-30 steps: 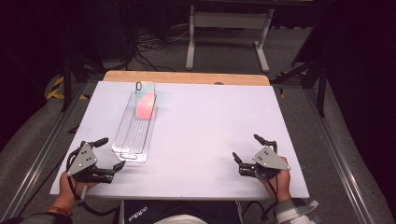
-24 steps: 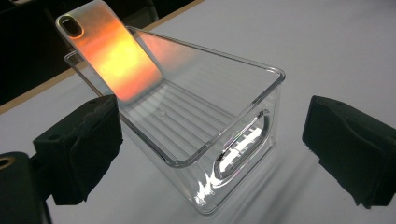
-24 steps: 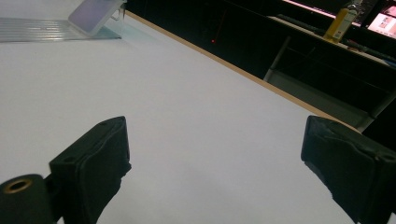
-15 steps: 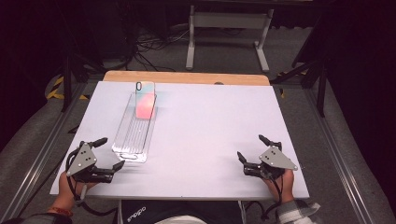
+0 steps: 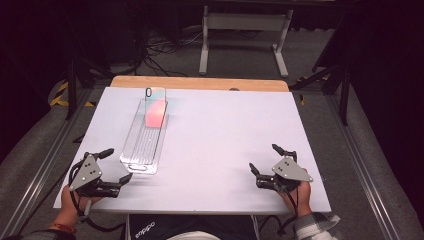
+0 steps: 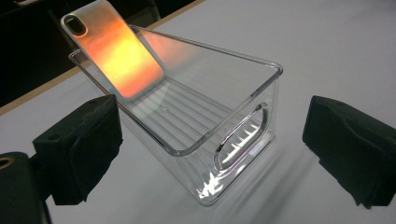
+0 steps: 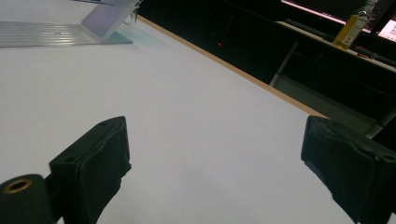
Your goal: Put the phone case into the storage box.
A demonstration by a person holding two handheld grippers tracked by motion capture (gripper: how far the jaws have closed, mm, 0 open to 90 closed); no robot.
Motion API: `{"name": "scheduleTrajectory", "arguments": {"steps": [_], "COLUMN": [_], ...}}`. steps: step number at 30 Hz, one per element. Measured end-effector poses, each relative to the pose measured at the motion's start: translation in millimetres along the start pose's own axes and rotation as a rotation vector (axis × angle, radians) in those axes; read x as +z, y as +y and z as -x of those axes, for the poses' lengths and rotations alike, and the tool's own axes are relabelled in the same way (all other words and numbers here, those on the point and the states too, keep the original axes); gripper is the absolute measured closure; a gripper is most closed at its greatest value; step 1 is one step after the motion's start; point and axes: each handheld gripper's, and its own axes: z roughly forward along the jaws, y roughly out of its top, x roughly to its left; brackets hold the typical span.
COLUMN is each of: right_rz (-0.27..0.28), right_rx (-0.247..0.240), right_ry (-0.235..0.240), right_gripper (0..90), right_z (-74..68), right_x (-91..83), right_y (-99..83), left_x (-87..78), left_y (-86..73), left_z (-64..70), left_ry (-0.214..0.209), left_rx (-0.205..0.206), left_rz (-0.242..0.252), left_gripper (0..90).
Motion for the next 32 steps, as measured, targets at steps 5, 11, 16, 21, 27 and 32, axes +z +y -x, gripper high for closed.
{"name": "scheduleTrajectory", "arguments": {"steps": [5,11,16,21,27,32], "right_rz": [-0.003,0.004,-0.005,-0.014,-0.010,-0.014], "right_rx": [0.001,-0.002,0.000,0.008,0.020,0.018], "right_ry": [0.003,0.003,-0.003,-0.004,-0.011,-0.005], "right_gripper": [8.2,8.5,8.5,8.5,8.8,8.8], "right_z": [1.1,0.6,1.9,3.3,5.2,4.9], "right_x": [0.6,0.2,2.7,2.0,-0.4,0.3], "right_y": [-1.1,-0.2,-0.6,-2.9,-3.5,-4.0], "left_x": [1.5,1.1,0.1,2.6,3.8,3.0], "left_y": [0.1,0.3,0.0,1.3,1.5,2.0], "left_z": [1.4,1.2,-0.2,-0.9,-1.6,-1.8], "left_ry": [-0.004,0.000,0.009,0.006,0.009,0.021], "left_rx": [-0.014,0.005,-0.004,-0.018,-0.019,-0.018], "left_rz": [-0.005,-0.015,-0.005,-0.007,-0.007,-0.009], "left_gripper": [5.4,5.4,5.4,5.4,5.4,5.4]}}
